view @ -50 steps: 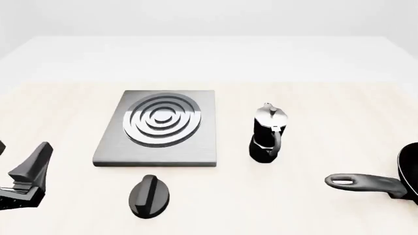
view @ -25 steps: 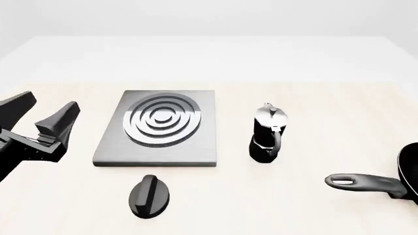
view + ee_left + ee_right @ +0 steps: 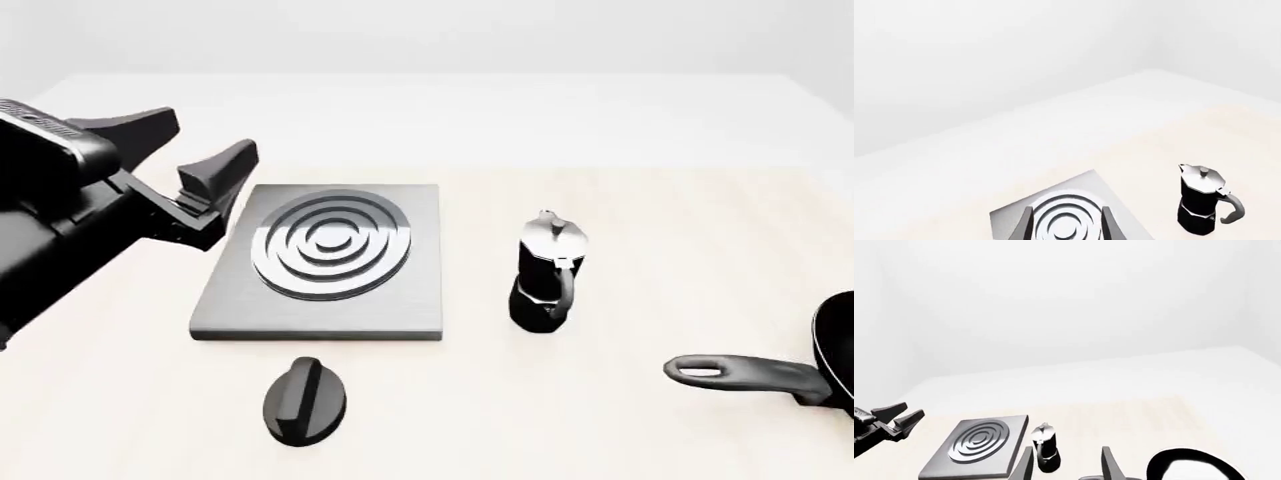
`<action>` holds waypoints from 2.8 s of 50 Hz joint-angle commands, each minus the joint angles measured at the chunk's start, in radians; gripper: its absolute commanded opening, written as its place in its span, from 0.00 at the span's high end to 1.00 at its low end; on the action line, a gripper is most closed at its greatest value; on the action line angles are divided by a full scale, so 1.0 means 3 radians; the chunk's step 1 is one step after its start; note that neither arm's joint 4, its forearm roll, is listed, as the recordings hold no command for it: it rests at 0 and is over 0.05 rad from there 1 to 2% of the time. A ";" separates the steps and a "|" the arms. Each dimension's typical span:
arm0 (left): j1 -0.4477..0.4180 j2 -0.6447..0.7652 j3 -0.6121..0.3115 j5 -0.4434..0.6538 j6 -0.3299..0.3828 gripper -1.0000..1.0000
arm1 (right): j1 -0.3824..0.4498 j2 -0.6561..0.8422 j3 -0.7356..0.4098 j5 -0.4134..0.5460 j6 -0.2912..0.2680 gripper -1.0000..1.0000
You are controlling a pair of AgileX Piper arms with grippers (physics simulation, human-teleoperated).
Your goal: Put the frying pan on the stove.
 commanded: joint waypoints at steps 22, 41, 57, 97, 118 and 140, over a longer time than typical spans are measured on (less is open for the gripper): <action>-0.0639 0.0950 -0.1175 0.0043 0.0340 0.00 | 0.0005 0.0000 0.0085 -0.0003 -0.0043 0.00; -0.1100 0.1383 -0.1766 0.0427 0.0551 0.00 | 0.0001 0.0000 0.0091 -0.0003 -0.0035 0.00; -0.1388 0.1746 -0.2242 0.0735 0.0569 0.00 | -0.0001 0.0000 0.0098 -0.0004 -0.0019 0.00; -0.2045 0.2515 -0.3398 0.1336 0.0349 0.00 | 0.0021 0.0000 0.0102 -0.0003 0.0016 0.00; -0.2434 0.2927 -0.3887 0.1815 0.0470 0.00 | 0.0017 0.0000 0.0115 -0.0004 0.0044 0.00; -0.2549 0.3449 -0.4613 0.2366 0.0572 0.00 | 0.0021 0.0000 0.0118 -0.0004 0.0063 0.00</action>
